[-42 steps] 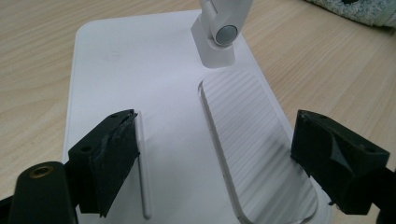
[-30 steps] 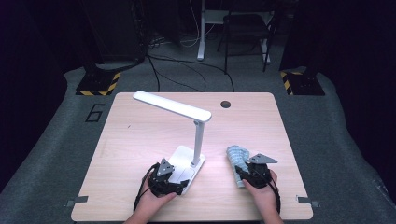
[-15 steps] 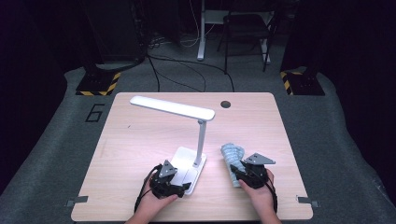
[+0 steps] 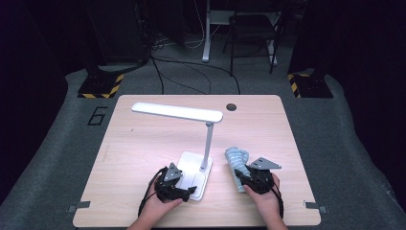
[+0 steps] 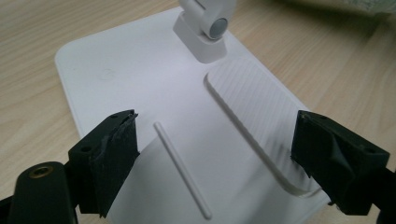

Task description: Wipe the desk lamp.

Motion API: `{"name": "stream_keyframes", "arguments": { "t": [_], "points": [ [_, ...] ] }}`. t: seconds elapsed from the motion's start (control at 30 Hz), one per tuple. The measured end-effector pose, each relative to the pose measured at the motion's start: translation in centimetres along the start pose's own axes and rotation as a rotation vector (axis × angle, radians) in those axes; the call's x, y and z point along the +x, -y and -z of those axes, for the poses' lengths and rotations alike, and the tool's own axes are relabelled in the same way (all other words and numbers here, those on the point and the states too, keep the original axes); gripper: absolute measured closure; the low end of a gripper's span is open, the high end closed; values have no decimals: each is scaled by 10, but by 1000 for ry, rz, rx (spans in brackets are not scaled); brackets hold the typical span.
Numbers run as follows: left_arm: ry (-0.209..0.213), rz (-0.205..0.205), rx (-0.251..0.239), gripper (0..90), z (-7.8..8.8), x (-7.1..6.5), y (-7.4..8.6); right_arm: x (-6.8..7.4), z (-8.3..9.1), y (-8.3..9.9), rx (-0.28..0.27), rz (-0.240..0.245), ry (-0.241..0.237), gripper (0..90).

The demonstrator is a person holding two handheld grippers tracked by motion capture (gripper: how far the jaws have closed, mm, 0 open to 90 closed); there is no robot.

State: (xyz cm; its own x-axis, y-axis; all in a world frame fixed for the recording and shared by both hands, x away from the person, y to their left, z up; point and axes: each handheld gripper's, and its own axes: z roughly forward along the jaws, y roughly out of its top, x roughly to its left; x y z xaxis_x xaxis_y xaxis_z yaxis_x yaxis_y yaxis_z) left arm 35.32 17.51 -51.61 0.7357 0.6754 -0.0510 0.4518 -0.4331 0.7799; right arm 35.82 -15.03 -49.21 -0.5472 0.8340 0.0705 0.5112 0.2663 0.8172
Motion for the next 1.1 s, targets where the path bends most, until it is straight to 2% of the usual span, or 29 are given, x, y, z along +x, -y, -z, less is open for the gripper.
{"name": "stream_keyframes", "arguments": {
  "t": [0.17, 0.37, 0.53, 0.63, 0.7, 0.77, 1.03, 1.1],
  "points": [
    [5, 22, 9, 53, -2, 6, 2, 1, 0, 0, -6, 1, -2, 605],
    [5, 19, 4, 0, -5, 9, 2, 2, 0, -1, -14, -1, -11, 603],
    [13, 20, 5, 0, -6, 10, 1, 3, 0, -2, -25, 7, -14, 602],
    [2, 24, -1, 0, -6, 12, 1, 4, 1, -3, -27, -2, -15, 601],
    [9, 27, 1, 0, -6, 12, 1, 5, 3, -6, -30, -1, -30, 599],
    [-2, 31, -11, 0, -7, 10, 1, 10, 7, -14, -53, 4, -49, 597],
    [7, 24, -20, 3, -9, 9, 1, 26, 6, -31, -83, 9, -89, 598],
    [19, 15, -23, 48, -8, 9, 0, 33, 4, -39, -93, -4, -110, 598]
  ]
}}
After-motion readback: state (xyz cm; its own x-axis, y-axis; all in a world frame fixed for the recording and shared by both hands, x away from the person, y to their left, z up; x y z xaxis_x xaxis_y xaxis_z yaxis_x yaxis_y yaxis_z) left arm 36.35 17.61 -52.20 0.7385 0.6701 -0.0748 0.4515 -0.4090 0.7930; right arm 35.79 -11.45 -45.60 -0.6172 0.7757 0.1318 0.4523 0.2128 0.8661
